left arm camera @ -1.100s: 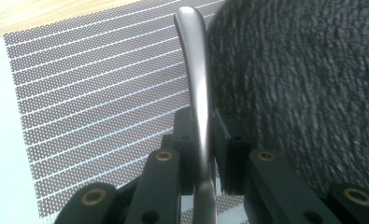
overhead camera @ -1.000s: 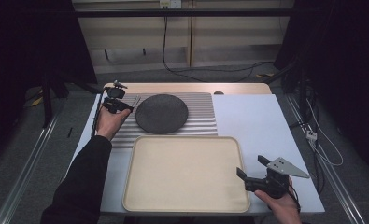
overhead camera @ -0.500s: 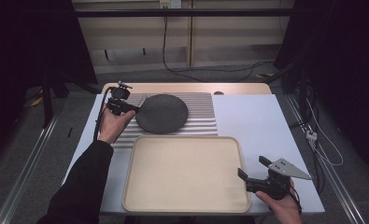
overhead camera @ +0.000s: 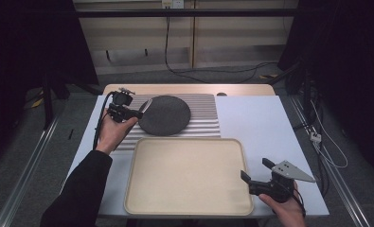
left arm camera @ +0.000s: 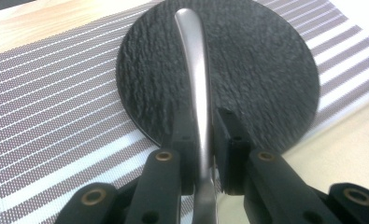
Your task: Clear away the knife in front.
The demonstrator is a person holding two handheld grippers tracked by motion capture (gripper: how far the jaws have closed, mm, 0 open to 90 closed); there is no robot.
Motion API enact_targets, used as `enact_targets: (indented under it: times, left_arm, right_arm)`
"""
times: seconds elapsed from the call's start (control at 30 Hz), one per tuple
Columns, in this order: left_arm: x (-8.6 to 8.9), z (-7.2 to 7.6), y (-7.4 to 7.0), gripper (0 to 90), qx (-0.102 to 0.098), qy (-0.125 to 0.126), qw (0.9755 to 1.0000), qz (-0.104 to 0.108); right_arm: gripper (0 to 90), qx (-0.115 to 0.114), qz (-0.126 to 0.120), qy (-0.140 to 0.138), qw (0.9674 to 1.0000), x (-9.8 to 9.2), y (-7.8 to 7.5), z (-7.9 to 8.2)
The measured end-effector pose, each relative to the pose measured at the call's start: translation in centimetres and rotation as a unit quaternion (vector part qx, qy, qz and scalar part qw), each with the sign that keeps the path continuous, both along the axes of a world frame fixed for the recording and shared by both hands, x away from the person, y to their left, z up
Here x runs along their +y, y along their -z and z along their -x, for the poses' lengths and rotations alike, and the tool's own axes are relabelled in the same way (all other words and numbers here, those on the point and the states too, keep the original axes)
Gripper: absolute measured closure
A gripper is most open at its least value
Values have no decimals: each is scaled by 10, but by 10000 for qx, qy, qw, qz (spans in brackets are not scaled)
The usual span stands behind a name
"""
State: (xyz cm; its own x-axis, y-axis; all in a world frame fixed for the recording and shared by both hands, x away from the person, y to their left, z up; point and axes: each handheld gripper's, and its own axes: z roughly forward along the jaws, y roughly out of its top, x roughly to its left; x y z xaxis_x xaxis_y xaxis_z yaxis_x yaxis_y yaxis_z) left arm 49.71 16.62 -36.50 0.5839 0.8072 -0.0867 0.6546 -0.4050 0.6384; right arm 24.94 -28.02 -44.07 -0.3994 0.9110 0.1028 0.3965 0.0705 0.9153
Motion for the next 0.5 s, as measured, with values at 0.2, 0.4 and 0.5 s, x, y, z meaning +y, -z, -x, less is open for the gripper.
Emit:
enact_targets:
  times: [0.2, 0.4, 0.5]
  left_arm:
    - [0, 16, -1, 800, -27, 110, 9999, 94]
    - [-2, 32, 2, 800, 8, 198, 9997, 125]
    - [-5, 39, 4, 800, 37, 262, 9996, 136]
  right_arm:
    - [64, 6, 15, 1, 10000, 1, -1, 0]
    - [64, 0, 45, -1, 10000, 2, -1, 0]
    - [64, -9, 52, -5, 10000, 2, -1, 0]
